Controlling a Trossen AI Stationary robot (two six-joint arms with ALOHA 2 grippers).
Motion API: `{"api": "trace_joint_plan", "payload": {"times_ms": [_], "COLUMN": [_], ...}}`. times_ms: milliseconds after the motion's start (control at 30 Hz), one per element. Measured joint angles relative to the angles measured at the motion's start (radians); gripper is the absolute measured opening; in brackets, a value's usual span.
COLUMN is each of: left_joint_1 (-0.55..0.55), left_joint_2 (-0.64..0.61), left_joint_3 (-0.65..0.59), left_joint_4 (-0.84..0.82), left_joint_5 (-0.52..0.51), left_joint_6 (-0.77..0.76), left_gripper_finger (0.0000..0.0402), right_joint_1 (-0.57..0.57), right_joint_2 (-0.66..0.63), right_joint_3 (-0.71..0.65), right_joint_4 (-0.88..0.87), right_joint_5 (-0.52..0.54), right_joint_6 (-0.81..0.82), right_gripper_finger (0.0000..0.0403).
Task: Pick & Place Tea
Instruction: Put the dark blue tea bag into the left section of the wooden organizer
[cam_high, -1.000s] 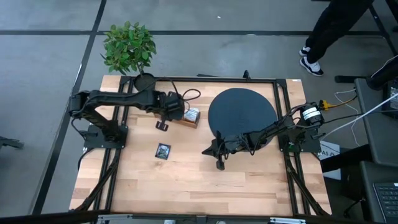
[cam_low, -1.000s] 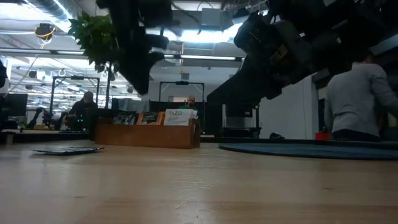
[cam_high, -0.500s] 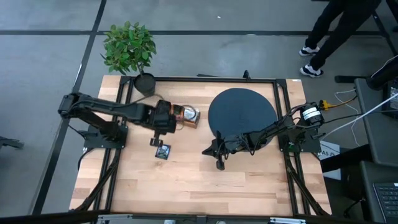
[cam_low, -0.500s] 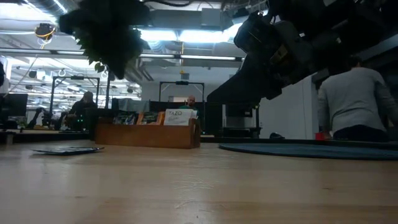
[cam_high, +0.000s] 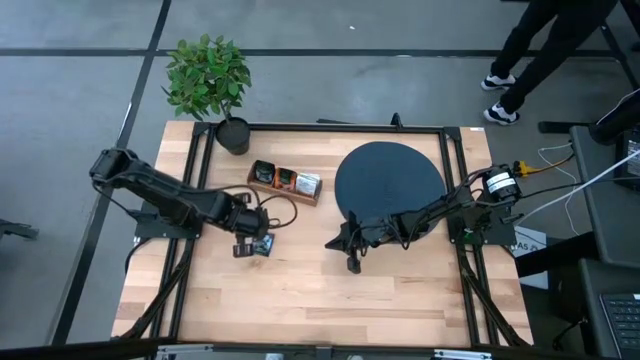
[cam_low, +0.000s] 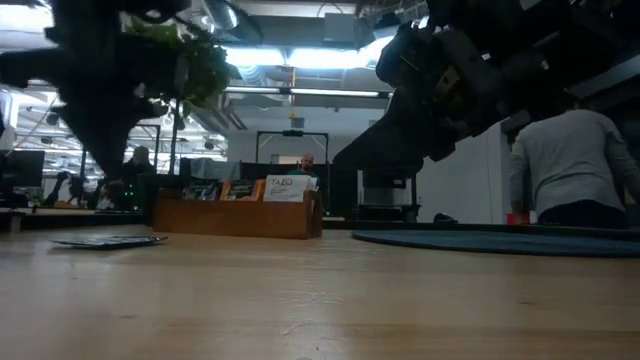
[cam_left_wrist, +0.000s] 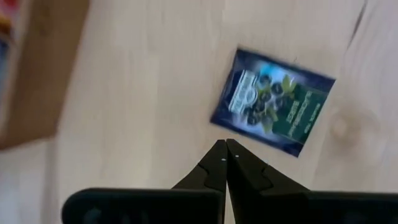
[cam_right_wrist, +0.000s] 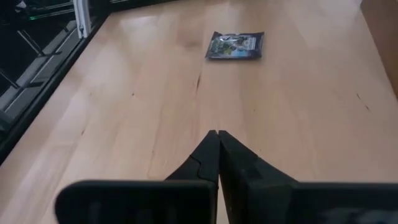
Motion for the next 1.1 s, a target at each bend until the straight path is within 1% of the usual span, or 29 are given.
{"api": "trace_joint_plan", "payload": {"times_ms": [200, 333, 467, 533, 767, 967, 1100], "left_joint_1": [-0.033, -0.055, -0.073, -0.079, -0.098, -0.098, -0.099], "left_joint_2": [0.0, 0.0, 0.015, 0.029, 0.113, 0.211, 0.251], "left_joint_3": [-0.08, -0.128, -0.167, -0.178, -0.183, -0.177, -0.181], "left_joint_4": [0.079, 0.21, 0.316, 0.331, 0.392, 0.567, 0.757], "left_joint_5": [0.008, 0.029, 0.042, 0.054, 0.093, 0.117, 0.12], "left_joint_6": [-0.087, -0.091, -0.107, -0.118, -0.135, -0.175, -0.225], "left_gripper_finger": [0.0002, 0.0002, 0.0002, 0.0002, 0.0002, 0.0002, 0.0003], "right_joint_1": [0.02, 0.035, 0.051, 0.057, 0.059, 0.059, 0.059], "right_joint_2": [0.0, 0.0, 0.0, 0.0, 0.0, 0.0, 0.0], "right_joint_3": [0.0, 0.0, 0.0, 0.0, 0.0, 0.0, 0.0], "right_joint_4": [-0.004, -0.003, -0.003, -0.003, -0.003, -0.004, -0.004], "right_joint_5": [0.0, 0.001, 0.038, 0.053, 0.055, 0.055, 0.055], "right_joint_6": [0.005, 0.005, 0.005, 0.005, 0.013, 0.014, 0.025], "right_gripper_finger": [0.001, 0.001, 0.0007, 0.0007, 0.0012, 0.0006, 0.0013]}}
